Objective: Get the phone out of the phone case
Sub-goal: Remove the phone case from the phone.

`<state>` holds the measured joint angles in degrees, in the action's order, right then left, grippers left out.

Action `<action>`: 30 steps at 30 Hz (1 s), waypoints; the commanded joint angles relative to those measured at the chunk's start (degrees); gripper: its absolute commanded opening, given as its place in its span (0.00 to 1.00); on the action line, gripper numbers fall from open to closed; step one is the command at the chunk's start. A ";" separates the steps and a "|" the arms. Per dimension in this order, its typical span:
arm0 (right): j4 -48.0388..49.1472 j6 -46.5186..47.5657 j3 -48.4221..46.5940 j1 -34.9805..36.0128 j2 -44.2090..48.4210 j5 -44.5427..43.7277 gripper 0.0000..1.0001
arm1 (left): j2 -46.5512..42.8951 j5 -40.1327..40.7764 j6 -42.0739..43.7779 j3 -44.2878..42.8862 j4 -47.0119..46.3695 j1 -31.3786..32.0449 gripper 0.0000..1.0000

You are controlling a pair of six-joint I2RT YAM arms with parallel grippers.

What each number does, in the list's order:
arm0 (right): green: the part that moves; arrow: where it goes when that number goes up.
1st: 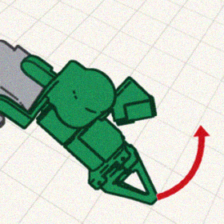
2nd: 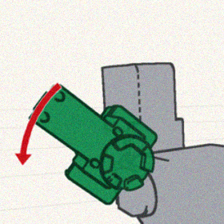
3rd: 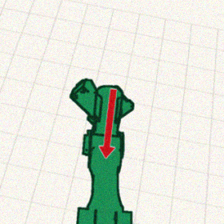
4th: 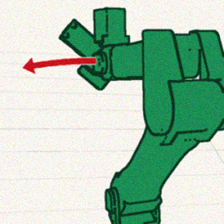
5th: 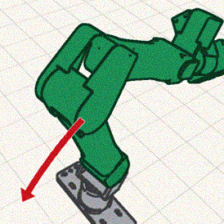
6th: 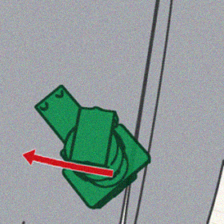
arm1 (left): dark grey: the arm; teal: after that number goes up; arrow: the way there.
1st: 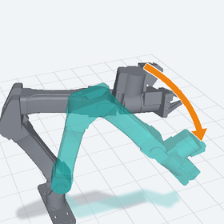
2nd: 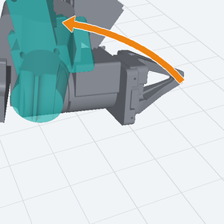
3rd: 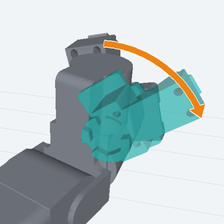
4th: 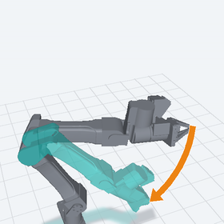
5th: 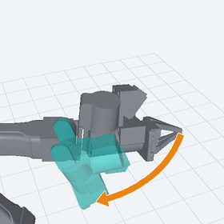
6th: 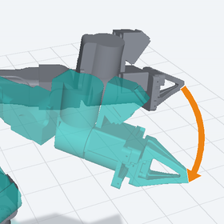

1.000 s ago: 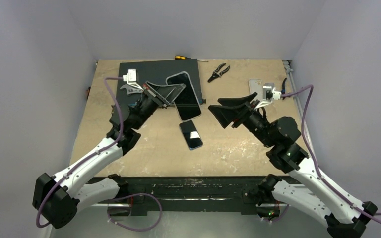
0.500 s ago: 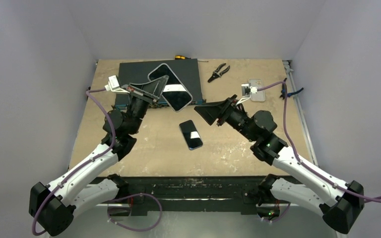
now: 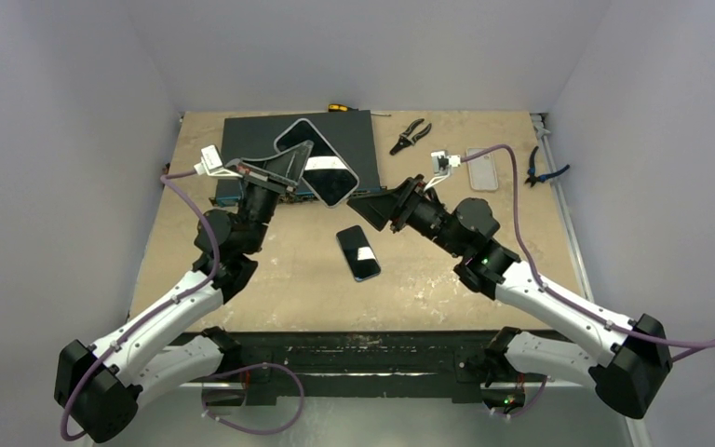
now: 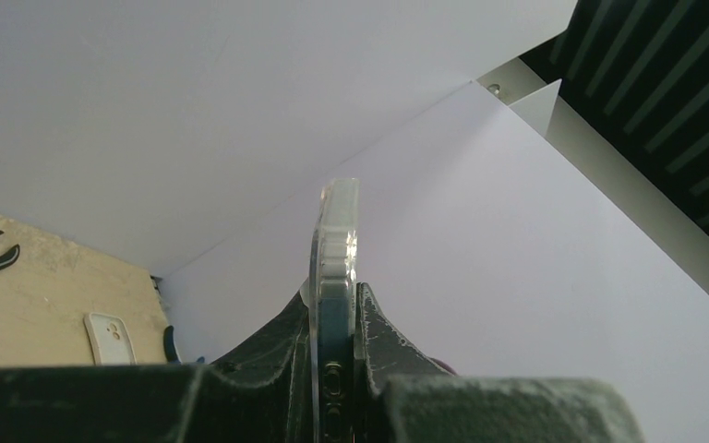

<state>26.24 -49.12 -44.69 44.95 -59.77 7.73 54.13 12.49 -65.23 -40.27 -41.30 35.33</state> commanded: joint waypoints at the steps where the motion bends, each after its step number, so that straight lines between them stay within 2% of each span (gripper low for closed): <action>1: 5.44 -3.59 -1.82 0.38 -0.88 1.63 0.71 | -0.26 1.65 2.01 0.69 -9.20 0.59 0.00; 10: 7.11 -5.39 -3.11 1.22 -3.95 2.93 0.70 | -0.73 2.61 3.50 1.07 -10.07 1.34 0.00; 30: 7.93 -8.31 -0.39 1.81 -3.73 1.38 0.56 | -2.16 4.02 4.63 1.25 -9.77 1.47 0.00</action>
<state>32.21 -56.25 -44.91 46.50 -63.99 10.00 53.87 15.57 -61.76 -38.52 -45.17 36.51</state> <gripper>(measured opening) 0.571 0.106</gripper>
